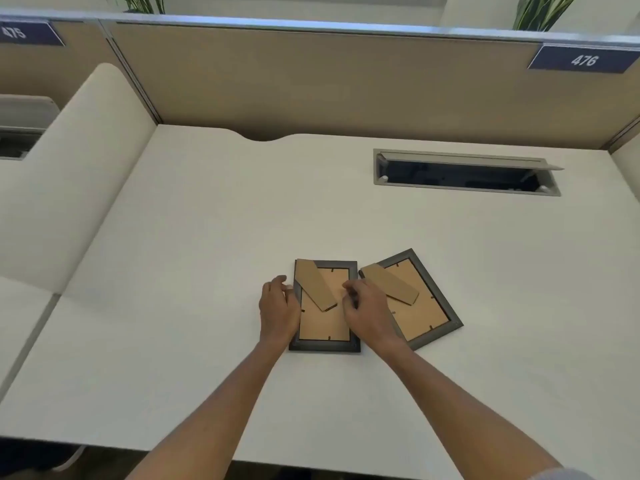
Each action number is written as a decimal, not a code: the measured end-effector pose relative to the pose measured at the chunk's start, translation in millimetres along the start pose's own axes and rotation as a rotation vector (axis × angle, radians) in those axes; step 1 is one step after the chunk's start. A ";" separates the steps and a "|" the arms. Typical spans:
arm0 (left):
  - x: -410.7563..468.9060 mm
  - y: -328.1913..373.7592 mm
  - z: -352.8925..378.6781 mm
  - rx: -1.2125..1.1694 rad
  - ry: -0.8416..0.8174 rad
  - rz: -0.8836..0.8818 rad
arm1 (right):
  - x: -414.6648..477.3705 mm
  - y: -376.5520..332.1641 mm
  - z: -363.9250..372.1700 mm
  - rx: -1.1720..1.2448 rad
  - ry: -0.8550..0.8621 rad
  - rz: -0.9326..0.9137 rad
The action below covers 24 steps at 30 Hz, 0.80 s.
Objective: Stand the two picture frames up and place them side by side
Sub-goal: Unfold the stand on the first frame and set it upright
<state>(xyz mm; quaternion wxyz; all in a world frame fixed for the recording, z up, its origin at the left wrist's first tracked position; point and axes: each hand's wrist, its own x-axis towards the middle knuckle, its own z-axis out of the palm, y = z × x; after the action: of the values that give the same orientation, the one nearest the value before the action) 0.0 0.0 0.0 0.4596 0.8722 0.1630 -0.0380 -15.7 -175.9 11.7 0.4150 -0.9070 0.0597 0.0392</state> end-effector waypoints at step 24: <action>10.2 17.7 -11.3 -0.780 -0.121 -0.557 | 15.0 -13.6 1.8 0.276 -0.085 0.241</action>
<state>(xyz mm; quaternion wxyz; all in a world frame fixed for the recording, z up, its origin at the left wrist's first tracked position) 14.3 2.5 18.3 0.7333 0.5543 0.3654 -0.1463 1.0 -166.8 18.9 0.5301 -0.8252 0.1551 0.1182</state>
